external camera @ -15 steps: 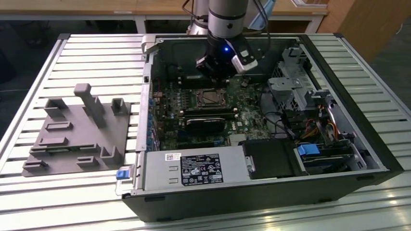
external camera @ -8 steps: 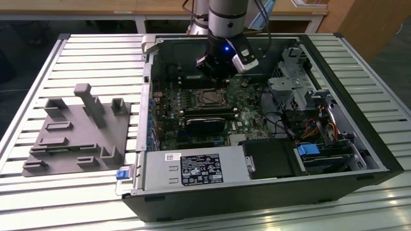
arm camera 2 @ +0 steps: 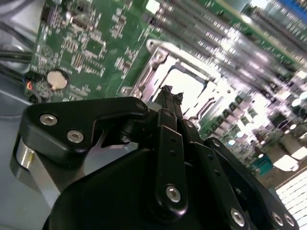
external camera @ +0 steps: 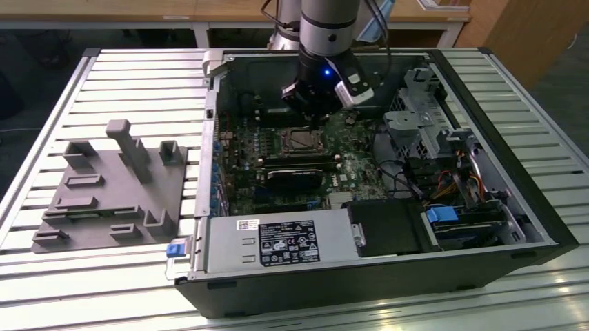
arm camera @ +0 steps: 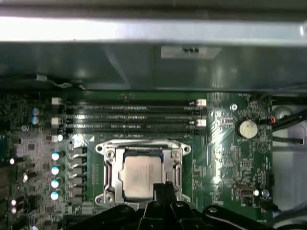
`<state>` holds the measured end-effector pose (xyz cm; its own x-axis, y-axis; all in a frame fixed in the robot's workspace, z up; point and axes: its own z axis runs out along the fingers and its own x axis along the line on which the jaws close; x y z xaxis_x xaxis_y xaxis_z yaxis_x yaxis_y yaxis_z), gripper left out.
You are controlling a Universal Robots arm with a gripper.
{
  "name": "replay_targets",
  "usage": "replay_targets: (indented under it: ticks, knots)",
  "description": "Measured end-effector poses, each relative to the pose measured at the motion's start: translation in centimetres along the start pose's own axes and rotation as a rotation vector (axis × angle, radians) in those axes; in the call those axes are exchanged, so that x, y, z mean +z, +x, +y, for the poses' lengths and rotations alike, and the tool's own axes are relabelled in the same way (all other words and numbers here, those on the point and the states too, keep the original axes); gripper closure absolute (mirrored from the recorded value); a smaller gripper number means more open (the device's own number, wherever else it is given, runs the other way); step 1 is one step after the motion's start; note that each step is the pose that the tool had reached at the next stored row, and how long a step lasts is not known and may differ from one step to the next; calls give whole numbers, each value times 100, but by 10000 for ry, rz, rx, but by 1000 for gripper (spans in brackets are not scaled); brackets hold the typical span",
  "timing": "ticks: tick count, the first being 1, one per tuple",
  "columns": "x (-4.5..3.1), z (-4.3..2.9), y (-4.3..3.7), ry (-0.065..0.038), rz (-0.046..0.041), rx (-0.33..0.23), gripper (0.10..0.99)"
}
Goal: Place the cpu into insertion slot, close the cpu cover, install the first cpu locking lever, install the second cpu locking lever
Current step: 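Install the second cpu locking lever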
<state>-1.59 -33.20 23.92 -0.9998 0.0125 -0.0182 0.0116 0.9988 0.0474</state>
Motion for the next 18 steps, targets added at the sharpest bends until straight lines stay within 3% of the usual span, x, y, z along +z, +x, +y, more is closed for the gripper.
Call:
replay_targets:
  ticks: [1, 2, 5, 6, 18]
  knots:
    - [-1, -25, 0, -41, 1, 0, 965]
    - [-2, -41, 0, -153, 3, 3, 965]
    - [-2, -60, 0, -691, 11, 14, 965]
    - [-1, -68, -1, -787, 11, 15, 965]
    - [-4, -302, -3, -842, 11, 17, 965]
